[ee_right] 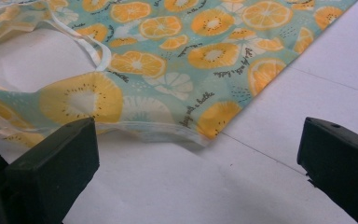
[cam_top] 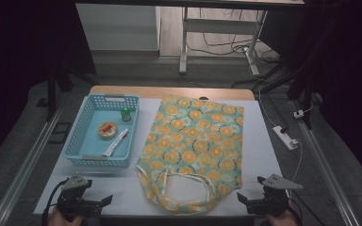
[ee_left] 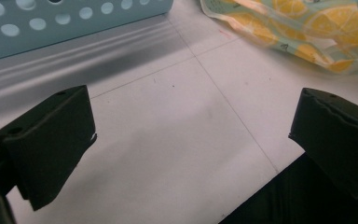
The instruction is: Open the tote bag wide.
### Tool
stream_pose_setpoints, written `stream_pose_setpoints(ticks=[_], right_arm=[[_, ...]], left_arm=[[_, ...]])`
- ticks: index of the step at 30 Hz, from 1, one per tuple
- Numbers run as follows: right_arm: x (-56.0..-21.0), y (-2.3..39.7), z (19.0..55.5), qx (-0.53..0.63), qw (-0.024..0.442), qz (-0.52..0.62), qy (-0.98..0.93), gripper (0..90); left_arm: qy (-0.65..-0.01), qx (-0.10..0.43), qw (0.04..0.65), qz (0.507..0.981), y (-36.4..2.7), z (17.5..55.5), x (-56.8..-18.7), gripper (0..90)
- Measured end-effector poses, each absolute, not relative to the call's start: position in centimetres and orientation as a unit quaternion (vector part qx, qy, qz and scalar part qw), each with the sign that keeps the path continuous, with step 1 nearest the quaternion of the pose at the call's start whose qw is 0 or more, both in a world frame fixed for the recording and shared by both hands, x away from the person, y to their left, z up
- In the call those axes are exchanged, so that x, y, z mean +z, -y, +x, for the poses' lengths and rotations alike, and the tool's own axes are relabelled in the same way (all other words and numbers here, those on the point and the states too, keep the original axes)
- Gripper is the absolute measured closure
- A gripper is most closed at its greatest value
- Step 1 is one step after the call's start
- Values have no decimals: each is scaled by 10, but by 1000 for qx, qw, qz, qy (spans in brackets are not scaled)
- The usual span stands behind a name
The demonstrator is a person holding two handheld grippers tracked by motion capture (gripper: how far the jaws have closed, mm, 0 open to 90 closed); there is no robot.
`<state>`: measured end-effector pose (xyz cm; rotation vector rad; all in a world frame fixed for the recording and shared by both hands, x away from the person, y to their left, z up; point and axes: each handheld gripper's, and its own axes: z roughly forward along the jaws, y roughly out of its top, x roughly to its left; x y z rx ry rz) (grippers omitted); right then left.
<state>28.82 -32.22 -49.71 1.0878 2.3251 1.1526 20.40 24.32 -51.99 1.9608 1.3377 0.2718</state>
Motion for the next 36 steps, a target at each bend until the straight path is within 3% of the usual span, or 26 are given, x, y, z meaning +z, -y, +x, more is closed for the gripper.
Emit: stream_pose_setpoints(ticks=[36], right_arm=[[-491, 311, 285, 406, 156, 351, -829, 0]], left_arm=[[-510, 102, 362, 773, -241, 205, -520, 3]])
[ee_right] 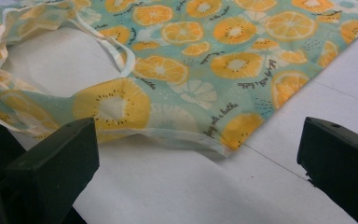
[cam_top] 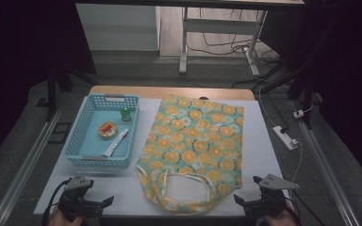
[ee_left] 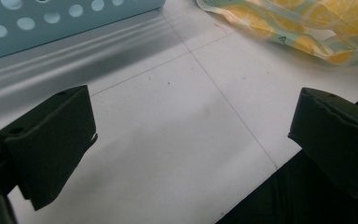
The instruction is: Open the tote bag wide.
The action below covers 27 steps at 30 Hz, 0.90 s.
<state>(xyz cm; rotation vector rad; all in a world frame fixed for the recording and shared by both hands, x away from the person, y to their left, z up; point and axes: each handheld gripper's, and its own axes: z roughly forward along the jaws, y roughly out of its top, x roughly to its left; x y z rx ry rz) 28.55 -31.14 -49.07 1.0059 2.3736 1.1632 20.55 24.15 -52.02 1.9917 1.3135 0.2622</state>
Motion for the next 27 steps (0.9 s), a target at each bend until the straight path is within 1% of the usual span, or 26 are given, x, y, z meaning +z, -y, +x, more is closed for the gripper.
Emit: stream_pose_setpoints(ticks=[17, 22, 27], right_arm=[[-483, 298, 283, 432, 161, 319, -828, 0], [-480, 291, 283, 433, 143, 311, -834, 0], [-480, 279, 283, 419, 140, 297, -847, 0]], left_arm=[[-516, 102, 369, 766, -243, 205, -520, 0], [-516, 106, 371, 764, -244, 204, -520, 0], [-513, 121, 375, 763, -244, 203, -518, 0]])
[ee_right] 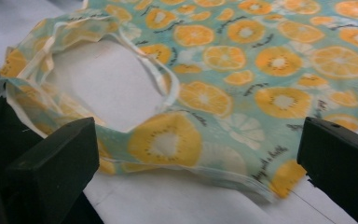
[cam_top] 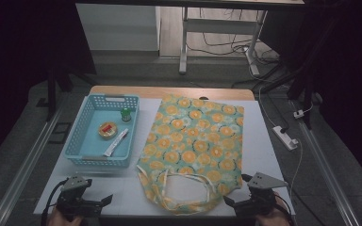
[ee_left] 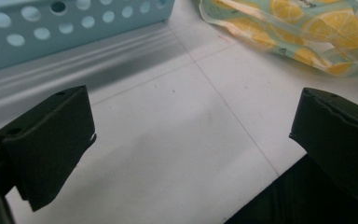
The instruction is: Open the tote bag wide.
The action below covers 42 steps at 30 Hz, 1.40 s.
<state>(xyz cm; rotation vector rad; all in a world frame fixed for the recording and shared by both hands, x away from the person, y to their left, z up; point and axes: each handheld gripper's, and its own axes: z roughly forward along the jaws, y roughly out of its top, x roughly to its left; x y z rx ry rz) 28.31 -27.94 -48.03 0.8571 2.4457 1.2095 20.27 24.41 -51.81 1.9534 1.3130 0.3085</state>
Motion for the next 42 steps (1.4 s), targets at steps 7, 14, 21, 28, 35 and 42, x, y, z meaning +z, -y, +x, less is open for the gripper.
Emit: stream_pose_setpoints(ticks=[7, 14, 21, 28, 35, 42], right_arm=[[-479, 262, 281, 410, 128, 272, -861, 0], [-481, 243, 279, 397, 107, 248, -877, 0], [-483, 218, 276, 389, 80, 220, -891, 0], [-491, 194, 277, 375, 65, 201, -902, 0], [-500, 173, 275, 364, 51, 182, -912, 0], [-500, 157, 267, 351, 63, 141, -923, 189]], left_arm=[[-508, 142, 359, 770, -239, 203, -518, 0], [-509, 146, 354, 771, -239, 204, -518, 0], [-505, 157, 353, 772, -238, 204, -517, 0], [-503, 151, 351, 775, -238, 205, -518, 0], [-500, 148, 348, 780, -237, 206, -519, 0], [-501, 144, 349, 779, -238, 206, -519, 0]])
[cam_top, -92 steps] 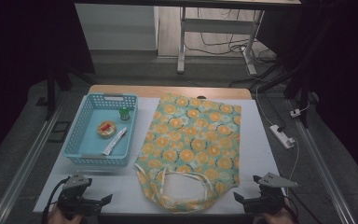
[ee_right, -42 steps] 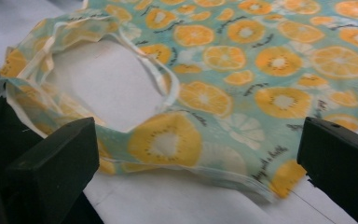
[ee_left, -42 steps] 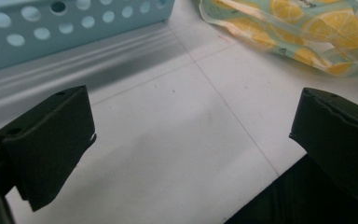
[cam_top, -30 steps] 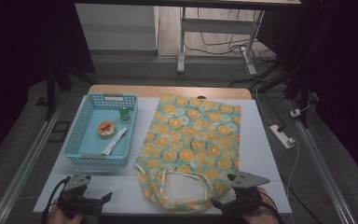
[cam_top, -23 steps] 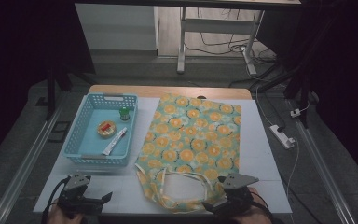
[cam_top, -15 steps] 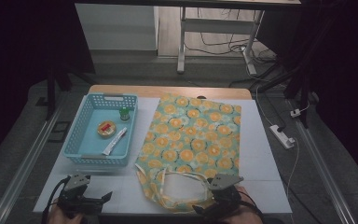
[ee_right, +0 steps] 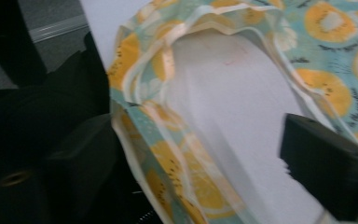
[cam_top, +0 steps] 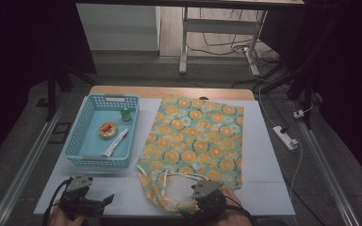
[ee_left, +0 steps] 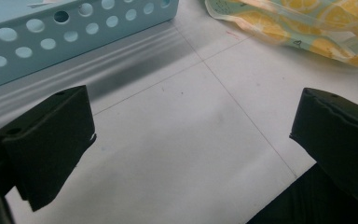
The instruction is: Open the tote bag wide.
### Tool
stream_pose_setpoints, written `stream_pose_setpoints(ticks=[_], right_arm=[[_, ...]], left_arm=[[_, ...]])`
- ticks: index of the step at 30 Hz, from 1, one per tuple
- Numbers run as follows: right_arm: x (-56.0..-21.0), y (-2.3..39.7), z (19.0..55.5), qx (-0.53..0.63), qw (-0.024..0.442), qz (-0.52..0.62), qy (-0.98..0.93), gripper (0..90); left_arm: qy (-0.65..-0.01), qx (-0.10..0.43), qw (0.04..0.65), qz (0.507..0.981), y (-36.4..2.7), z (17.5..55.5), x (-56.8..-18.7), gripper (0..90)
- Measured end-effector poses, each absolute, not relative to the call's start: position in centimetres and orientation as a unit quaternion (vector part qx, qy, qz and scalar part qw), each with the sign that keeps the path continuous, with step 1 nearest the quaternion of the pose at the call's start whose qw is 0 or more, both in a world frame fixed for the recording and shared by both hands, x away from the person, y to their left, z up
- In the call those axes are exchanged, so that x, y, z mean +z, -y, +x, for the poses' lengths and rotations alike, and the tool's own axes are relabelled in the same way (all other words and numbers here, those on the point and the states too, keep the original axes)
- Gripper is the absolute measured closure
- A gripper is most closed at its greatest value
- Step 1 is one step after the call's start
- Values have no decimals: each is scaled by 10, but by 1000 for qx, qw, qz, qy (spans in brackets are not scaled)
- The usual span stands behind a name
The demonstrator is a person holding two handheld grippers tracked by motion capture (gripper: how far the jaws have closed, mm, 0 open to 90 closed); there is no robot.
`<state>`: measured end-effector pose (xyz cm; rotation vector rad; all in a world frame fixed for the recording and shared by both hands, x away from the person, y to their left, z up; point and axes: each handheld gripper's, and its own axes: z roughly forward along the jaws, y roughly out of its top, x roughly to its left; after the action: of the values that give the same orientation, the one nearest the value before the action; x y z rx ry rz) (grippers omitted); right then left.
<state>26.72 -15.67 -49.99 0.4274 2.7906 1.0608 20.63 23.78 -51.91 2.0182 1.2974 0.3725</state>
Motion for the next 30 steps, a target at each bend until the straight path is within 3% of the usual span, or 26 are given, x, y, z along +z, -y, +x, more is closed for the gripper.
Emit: stream_pose_setpoints(ticks=[3, 7, 10, 30], right_arm=[[-500, 157, 269, 340, 50, 132, -930, 393], [-500, 159, 273, 331, 23, 125, -935, 737], [-498, 162, 276, 332, 13, 122, -935, 894], [-464, 174, 326, 392, 46, 160, -905, 900]], left_arm=[[-500, 143, 349, 780, -237, 206, -519, 0], [-499, 142, 347, 781, -237, 207, -519, 0], [-499, 141, 348, 781, -237, 207, -519, 0], [-505, 135, 353, 776, -240, 207, -520, 0]])
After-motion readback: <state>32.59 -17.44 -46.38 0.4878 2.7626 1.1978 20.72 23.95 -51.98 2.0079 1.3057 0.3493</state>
